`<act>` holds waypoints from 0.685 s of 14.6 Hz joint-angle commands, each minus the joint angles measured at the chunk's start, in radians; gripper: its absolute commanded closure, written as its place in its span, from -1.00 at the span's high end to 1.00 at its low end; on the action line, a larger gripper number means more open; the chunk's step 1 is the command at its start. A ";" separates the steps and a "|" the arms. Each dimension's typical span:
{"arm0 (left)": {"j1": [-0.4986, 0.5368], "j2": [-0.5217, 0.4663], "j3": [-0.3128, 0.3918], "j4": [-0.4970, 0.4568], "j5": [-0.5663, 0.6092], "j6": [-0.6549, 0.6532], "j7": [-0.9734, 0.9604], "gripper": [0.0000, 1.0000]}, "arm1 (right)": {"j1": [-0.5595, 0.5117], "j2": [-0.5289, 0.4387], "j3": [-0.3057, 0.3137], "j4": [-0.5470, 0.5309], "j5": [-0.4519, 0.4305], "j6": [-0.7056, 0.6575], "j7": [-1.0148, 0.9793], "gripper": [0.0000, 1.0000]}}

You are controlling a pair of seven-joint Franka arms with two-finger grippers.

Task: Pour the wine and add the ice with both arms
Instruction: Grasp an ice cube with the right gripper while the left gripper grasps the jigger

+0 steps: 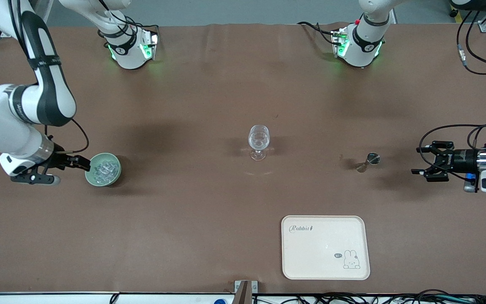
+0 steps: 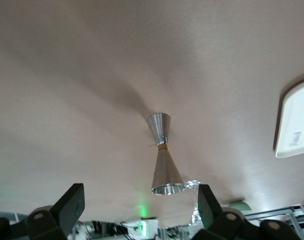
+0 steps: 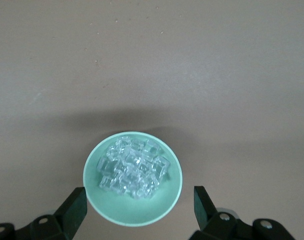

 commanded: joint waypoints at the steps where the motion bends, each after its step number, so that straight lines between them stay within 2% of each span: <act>1: 0.001 0.053 -0.004 0.022 -0.059 -0.003 -0.044 1.00 | 0.007 0.047 0.000 -0.004 0.004 0.049 0.005 0.87; 4: 0.022 0.114 -0.004 0.020 -0.172 -0.003 -0.042 1.00 | 0.017 0.079 0.001 -0.024 0.004 0.081 0.004 0.79; 10: 0.010 0.176 -0.004 0.019 -0.179 0.011 -0.048 0.97 | 0.045 0.111 0.000 -0.061 0.006 0.122 0.015 0.50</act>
